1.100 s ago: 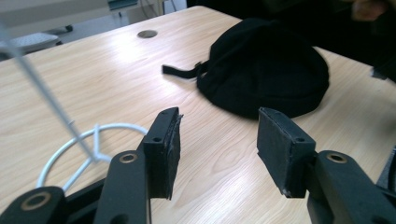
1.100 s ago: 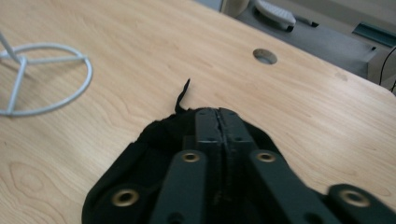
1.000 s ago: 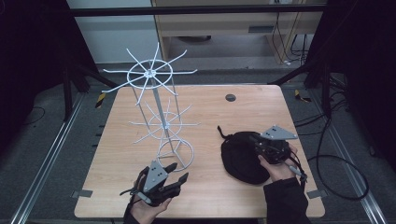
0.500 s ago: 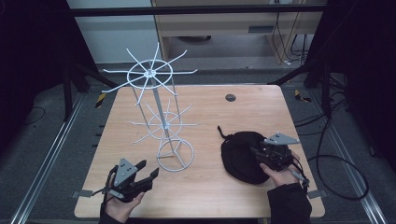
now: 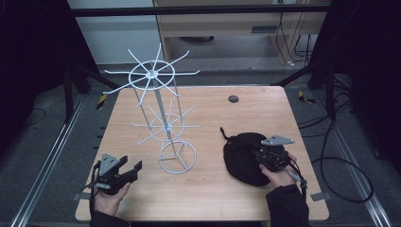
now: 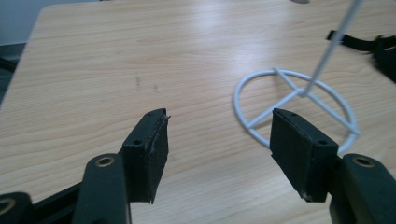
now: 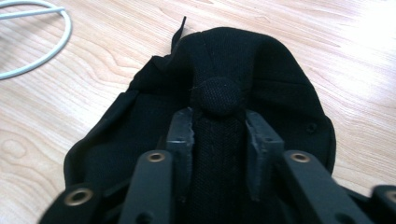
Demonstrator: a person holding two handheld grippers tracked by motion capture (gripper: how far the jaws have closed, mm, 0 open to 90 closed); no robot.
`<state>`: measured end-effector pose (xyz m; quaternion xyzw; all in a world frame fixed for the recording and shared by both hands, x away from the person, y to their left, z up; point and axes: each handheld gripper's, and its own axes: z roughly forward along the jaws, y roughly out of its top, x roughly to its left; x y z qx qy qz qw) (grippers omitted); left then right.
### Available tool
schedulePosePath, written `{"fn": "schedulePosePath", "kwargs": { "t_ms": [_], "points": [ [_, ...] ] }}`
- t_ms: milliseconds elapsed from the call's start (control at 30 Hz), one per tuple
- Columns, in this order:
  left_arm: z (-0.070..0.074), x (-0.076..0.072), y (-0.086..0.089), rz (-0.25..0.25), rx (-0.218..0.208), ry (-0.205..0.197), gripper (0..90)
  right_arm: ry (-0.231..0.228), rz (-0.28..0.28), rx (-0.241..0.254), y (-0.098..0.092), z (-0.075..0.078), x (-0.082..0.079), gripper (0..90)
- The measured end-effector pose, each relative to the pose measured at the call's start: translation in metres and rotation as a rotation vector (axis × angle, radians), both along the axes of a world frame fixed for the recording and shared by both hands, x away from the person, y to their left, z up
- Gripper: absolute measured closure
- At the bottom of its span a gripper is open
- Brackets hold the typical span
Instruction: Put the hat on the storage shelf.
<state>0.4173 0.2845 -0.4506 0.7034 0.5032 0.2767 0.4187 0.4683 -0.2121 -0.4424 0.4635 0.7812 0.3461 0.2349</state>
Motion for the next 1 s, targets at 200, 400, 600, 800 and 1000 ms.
{"fn": "schedulePosePath", "kwargs": {
  "t_ms": [200, 400, 600, 800, 1000],
  "points": [
    [-0.006, 0.005, 0.007, 0.023, -0.002, 0.015, 35.4, -0.002, -0.030, -0.046, 0.007, 0.000, 0.000, 79.2],
    [-0.008, 0.006, 0.008, 0.031, 0.003, 0.020, 35.3, -0.046, -0.014, -0.022, 0.002, 0.008, -0.005, 82.5],
    [-0.009, 0.007, 0.011, 0.033, 0.005, 0.018, 35.0, -0.142, 0.010, 0.036, -0.005, 0.023, -0.013, 83.0],
    [-0.009, 0.007, 0.012, 0.037, 0.003, 0.012, 34.4, -0.212, 0.052, 0.104, -0.011, 0.035, -0.020, 83.0],
    [-0.009, 0.008, 0.014, 0.037, 0.003, 0.013, 33.6, -0.285, 0.065, 0.177, -0.016, 0.049, -0.027, 83.0]
  ]
}}
